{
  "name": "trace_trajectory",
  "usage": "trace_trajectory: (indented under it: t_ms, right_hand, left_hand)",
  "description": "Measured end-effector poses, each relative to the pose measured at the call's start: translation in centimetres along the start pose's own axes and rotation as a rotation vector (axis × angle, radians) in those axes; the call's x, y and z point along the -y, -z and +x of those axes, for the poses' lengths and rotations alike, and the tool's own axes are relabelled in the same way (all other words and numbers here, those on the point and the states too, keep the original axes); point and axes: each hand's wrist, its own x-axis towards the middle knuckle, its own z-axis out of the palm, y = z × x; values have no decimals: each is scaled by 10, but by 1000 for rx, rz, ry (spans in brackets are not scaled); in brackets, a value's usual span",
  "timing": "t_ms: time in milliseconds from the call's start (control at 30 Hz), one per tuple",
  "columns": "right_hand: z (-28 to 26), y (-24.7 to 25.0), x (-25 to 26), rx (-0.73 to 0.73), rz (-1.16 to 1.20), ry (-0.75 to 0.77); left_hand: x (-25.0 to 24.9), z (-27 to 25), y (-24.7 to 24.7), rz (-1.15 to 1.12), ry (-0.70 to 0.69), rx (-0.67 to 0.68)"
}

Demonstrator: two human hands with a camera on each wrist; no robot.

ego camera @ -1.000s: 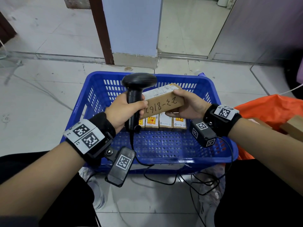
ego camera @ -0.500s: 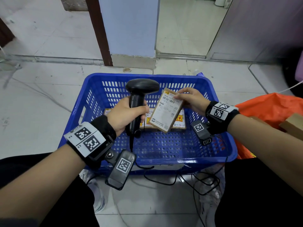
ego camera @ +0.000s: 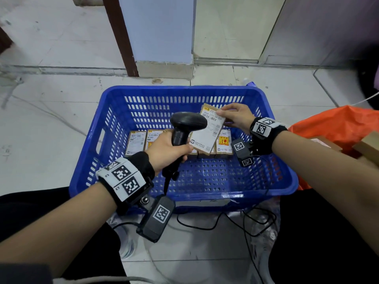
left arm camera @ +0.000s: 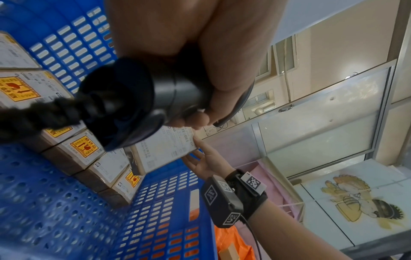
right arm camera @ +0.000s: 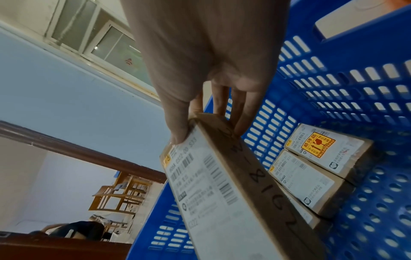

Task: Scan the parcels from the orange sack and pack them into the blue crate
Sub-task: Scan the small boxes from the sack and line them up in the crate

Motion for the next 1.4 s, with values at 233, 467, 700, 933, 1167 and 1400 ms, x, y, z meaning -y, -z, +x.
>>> trace_trajectory:
  t_ms: [233, 467, 700, 933, 1167, 1400]
  right_hand:
    - [2, -6, -5, 54, -70, -9]
    - [0, -9, -3, 64, -65, -3]
    - [-1, -9, -5, 68, -71, -5]
    - [5, -18, -2, 60, -41, -6]
    - [4, -69, 6, 167, -248, 64]
    - [-2, -163, -3, 207, -626, 178]
  left_hand:
    - [1, 3, -1, 24, 14, -36]
    - [3, 2, 0, 65, 29, -23]
    - [7, 2, 2, 81, 64, -38]
    - [8, -4, 15, 4, 61, -79]
    - [-1, -14, 51, -127, 2, -217]
    - [2, -28, 83, -235, -67, -306]
